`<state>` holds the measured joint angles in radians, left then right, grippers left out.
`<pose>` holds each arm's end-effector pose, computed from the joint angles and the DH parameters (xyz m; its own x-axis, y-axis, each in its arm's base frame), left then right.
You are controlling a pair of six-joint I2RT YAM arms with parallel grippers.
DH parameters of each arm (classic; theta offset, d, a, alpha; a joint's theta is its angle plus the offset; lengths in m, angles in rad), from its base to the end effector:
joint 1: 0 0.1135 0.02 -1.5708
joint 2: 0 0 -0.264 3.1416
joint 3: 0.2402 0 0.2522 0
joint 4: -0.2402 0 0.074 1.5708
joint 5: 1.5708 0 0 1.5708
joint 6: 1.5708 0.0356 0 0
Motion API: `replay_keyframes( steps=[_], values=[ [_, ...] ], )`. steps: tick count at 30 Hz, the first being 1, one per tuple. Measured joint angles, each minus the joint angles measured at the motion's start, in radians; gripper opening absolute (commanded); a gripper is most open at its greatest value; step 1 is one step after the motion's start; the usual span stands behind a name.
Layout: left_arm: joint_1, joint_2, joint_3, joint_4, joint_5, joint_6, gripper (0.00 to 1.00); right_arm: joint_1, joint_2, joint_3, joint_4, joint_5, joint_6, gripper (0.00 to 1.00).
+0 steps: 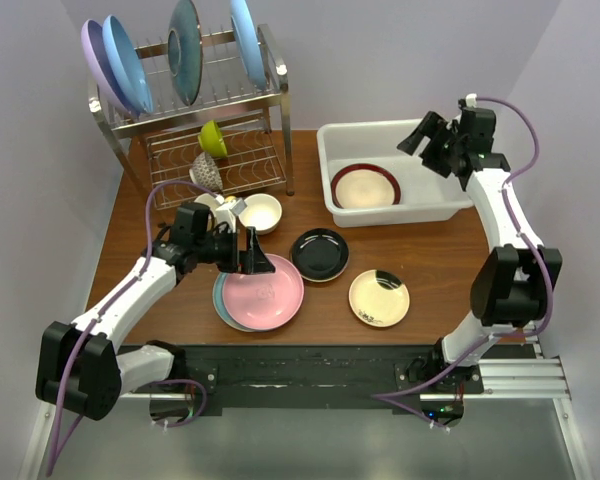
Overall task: Place the plates into the plastic bin on the countertop
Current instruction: Place the plate in the plastic bin, then pick up the plate at the center of the board.
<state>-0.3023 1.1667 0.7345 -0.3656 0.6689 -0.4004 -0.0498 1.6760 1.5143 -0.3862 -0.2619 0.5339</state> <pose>0.2177 -0.0910 0.2351 -0.8815 -0.0454 -0.4700 0.3294 0.6540 -0.6810 0.3916 -0.0103 0.3394 -0.5357 0.5189 -0.6662 0.1161 0.8267 0.5505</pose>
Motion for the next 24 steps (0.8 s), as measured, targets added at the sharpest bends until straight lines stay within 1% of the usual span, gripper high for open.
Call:
replay_keyframes(
  steps=[7,14,15,19,24],
  values=[
    [0.0,-0.005,0.0,-0.002,-0.016,-0.001,1.0,0.0,-0.157,-0.097,0.029,-0.05,0.015,0.91],
    [0.0,-0.011,0.0,-0.001,-0.04,-0.012,1.0,0.018,-0.28,-0.175,0.036,-0.096,0.034,0.94],
    [0.0,-0.011,0.0,-0.001,-0.043,-0.013,1.0,0.024,-0.298,-0.184,0.037,-0.097,0.035,0.96],
    [0.0,-0.011,0.0,-0.003,-0.06,-0.027,1.0,0.077,-0.363,-0.212,0.034,-0.1,0.039,0.98],
    [0.0,-0.012,0.0,-0.009,-0.08,-0.029,1.0,0.151,-0.437,-0.27,0.03,-0.097,0.038,0.99]
  ],
)
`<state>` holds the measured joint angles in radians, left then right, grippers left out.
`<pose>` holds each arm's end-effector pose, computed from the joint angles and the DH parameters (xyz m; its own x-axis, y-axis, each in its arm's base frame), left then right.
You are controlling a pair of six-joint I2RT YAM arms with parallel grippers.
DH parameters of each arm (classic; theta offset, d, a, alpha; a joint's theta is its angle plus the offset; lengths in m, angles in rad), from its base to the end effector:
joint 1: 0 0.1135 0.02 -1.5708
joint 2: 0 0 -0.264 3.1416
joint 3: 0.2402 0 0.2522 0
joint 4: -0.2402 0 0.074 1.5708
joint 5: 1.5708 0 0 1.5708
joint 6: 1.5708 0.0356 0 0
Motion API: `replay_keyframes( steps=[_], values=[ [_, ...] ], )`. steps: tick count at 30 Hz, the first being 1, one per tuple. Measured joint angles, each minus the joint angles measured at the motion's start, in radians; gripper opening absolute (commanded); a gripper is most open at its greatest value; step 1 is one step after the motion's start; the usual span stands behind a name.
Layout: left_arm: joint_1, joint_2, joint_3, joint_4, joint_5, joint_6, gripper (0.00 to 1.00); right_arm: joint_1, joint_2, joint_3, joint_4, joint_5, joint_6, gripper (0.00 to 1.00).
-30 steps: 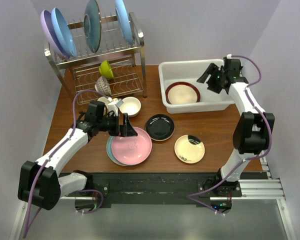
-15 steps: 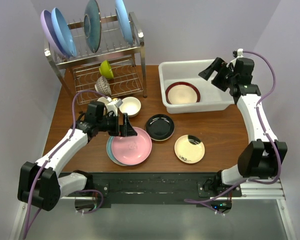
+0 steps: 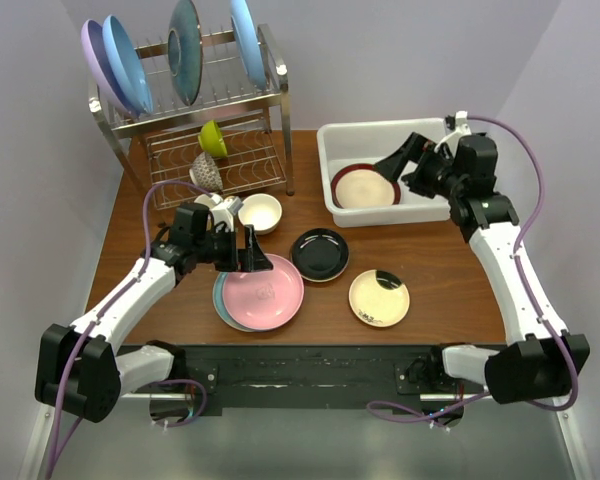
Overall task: Place the plates into the plastic bin on the countertop
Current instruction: Pick up the plate at the center of the board.
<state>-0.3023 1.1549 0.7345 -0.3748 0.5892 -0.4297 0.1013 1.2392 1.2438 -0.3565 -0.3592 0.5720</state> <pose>0.2175 -0.0885 0.2358 -0.8775 -0.0891 -0.4712 0.2787 0.7048 -0.6524 0.2768 0.0407 0.3872 -0.5173 0.4568 -0.7237 -0.1700 0.7739 0.6100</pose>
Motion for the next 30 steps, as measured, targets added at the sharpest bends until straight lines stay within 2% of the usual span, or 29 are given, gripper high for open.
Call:
replay_keyframes(
  steps=[18,30],
  values=[
    [0.0,-0.005,0.0,-0.014,-0.064,-0.032,1.0,0.248,-0.169,-0.24,-0.039,0.021,0.035,0.98],
    [0.02,-0.005,0.0,-0.053,-0.108,-0.05,0.99,0.454,-0.193,-0.37,-0.024,0.109,0.106,0.94]
  ],
)
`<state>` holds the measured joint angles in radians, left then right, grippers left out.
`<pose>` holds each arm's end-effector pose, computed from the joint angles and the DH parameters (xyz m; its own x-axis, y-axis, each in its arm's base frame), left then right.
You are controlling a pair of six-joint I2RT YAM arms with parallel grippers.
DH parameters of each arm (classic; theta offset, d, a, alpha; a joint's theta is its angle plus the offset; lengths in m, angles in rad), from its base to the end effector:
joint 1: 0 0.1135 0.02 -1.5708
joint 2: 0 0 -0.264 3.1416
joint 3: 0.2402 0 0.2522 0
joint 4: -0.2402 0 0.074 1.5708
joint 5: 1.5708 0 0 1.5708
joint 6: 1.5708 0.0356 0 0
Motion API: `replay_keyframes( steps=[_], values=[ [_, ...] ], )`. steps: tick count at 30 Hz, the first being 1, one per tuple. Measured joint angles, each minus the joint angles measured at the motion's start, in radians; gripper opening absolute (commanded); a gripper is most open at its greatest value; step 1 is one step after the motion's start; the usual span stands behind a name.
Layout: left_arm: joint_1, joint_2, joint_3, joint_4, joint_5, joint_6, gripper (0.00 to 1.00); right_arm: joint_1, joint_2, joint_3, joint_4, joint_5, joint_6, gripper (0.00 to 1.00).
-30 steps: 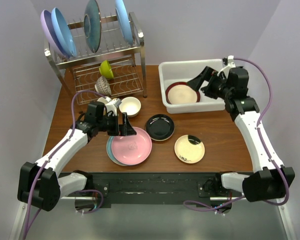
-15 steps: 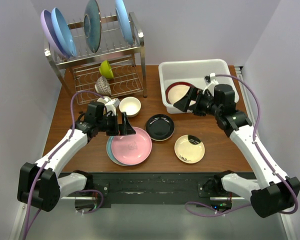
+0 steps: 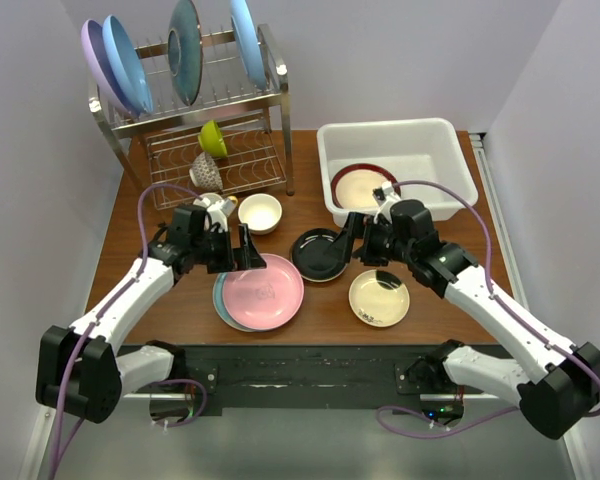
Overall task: Place the plates into the plastic bin on the countertop
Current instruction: Pick up the plate at the center of the board.
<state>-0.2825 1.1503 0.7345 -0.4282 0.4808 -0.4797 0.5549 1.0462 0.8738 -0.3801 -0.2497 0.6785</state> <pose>0.2170 -0.0801 0.2316 -0.8870 -0.1686 -0.4300 0.1499 0.7755 -0.6133 0.1923 0.1296 0.3021 -0.7799 0.2321 -0.5813 -0.2567 0.7284 0.6352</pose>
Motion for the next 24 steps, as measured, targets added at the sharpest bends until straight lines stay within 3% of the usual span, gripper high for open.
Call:
replay_keyframes(
  steps=[12,24],
  values=[
    [0.15,0.003,0.0,-0.114,-0.026,0.013,0.95,0.114,0.042,-0.082,0.071,0.05,0.063,0.91],
    [0.158,0.026,-0.027,-0.145,-0.026,0.029,0.9,0.209,0.141,-0.112,0.161,0.073,0.111,0.89]
  ],
)
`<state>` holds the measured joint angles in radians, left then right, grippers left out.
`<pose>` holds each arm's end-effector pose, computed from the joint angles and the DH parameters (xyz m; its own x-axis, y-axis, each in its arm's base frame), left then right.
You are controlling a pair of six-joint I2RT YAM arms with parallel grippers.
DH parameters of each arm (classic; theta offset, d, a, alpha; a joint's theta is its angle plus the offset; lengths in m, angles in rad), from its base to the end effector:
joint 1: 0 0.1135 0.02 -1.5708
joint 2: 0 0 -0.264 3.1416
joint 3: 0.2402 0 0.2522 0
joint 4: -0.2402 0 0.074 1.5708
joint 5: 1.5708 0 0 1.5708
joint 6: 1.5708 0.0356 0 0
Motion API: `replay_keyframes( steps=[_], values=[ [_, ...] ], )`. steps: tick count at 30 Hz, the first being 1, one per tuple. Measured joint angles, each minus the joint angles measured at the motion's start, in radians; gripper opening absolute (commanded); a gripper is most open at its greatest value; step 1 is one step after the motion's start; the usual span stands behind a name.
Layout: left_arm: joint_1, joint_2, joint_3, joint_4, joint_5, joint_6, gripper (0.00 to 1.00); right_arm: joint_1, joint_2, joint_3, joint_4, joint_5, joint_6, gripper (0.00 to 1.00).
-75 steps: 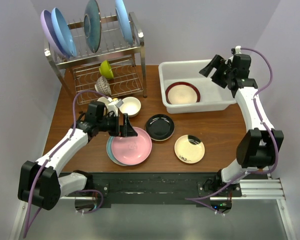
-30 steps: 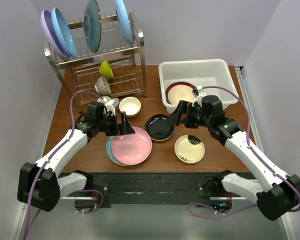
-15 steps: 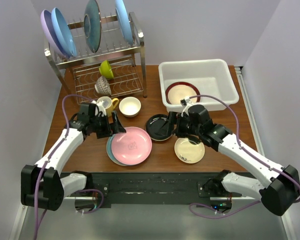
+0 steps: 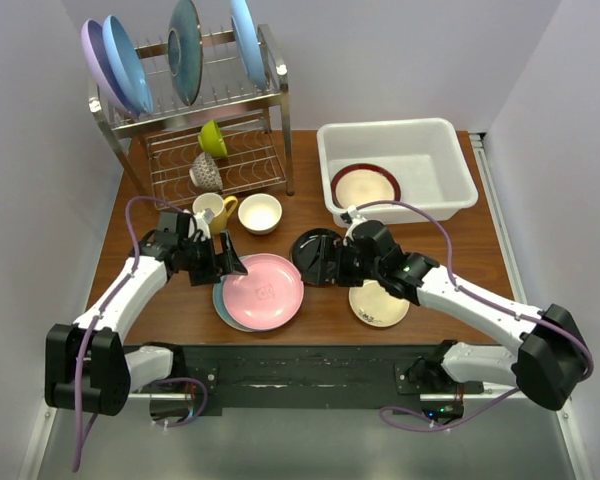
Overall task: Place the plates into the plastic bin on the countertop
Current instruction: Pick up the plate at the center of the board.
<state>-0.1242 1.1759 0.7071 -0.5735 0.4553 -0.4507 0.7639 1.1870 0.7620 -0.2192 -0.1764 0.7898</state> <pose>0.2139 -0.0425 0.2085 -0.9157 -0.2799 -0.2885 -0.0751 0.8241 -0.5615 0.1807 0.1818 0.2465 -0.8609 0.1435 -0.4880 -0.2427 0.7272 0.6421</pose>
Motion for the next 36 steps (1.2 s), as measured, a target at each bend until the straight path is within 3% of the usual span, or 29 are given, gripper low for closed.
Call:
replay_keyframes(
  steps=[26,36],
  values=[
    [0.0,0.011,-0.036,0.011,0.03,0.003,0.82,0.028,0.082,-0.004,0.073,0.002,0.015,0.89],
    [-0.001,0.021,-0.051,0.029,0.041,0.011,0.71,0.028,0.101,-0.025,0.089,0.002,0.023,0.85]
  ],
)
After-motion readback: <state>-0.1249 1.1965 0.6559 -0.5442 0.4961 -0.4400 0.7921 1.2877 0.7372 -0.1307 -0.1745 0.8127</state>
